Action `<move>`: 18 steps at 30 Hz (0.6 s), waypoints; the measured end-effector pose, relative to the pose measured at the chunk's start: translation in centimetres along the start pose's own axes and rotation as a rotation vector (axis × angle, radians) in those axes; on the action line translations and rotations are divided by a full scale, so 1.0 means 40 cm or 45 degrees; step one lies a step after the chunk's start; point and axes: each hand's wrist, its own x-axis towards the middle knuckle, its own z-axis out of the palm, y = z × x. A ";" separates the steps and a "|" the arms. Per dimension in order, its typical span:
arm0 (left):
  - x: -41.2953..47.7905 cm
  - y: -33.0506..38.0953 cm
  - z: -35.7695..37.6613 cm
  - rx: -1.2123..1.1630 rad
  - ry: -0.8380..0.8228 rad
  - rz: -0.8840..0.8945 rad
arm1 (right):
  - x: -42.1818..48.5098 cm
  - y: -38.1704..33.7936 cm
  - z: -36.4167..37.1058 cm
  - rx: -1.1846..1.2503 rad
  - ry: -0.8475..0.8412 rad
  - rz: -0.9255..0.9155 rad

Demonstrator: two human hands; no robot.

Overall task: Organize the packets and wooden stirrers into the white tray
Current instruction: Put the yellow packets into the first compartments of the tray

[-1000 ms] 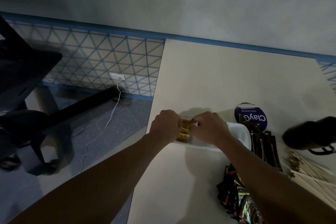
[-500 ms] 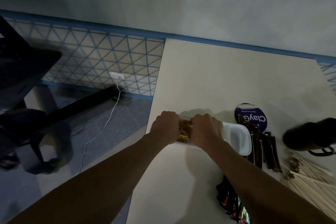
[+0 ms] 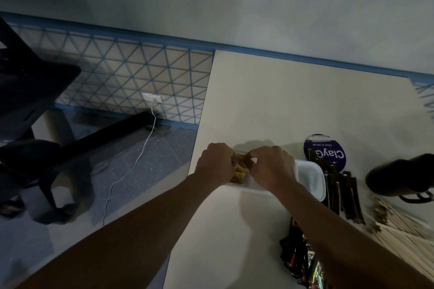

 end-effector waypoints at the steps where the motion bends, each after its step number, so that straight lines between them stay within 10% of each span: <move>1: 0.000 0.002 0.000 0.007 0.016 0.001 | -0.002 0.006 -0.002 0.023 0.045 -0.004; 18: -0.005 -0.015 -0.090 -0.066 0.234 -0.027 | -0.009 0.026 -0.008 0.189 0.075 -0.038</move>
